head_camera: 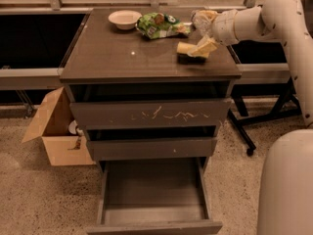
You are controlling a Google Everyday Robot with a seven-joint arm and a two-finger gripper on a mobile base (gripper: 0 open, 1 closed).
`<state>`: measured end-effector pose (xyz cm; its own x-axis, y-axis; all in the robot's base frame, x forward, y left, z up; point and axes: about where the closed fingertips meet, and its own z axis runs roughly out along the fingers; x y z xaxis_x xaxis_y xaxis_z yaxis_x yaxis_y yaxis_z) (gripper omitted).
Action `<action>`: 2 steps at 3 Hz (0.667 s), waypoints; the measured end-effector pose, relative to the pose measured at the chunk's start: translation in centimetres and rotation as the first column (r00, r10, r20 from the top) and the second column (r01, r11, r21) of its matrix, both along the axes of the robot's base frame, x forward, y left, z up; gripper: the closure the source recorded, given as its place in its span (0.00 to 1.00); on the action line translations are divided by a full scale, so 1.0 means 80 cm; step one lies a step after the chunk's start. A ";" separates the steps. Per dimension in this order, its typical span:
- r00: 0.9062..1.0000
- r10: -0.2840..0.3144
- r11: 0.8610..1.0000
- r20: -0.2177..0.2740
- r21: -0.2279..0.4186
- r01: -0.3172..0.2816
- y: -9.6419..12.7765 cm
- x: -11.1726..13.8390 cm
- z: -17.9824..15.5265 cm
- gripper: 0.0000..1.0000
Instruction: Pick sponge from bottom drawer and place on counter
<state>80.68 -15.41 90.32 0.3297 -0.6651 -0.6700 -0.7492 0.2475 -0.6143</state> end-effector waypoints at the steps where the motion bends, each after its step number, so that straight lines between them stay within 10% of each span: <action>1: 1.000 -0.002 1.000 -0.002 0.001 0.002 -0.001 0.000 -0.001 0.00; 2: 0.999 -0.041 0.999 0.034 0.006 0.041 -0.020 -0.011 0.013 0.00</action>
Offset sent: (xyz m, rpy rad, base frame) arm -0.0451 -0.0475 0.0322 0.0128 -0.1184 -0.1352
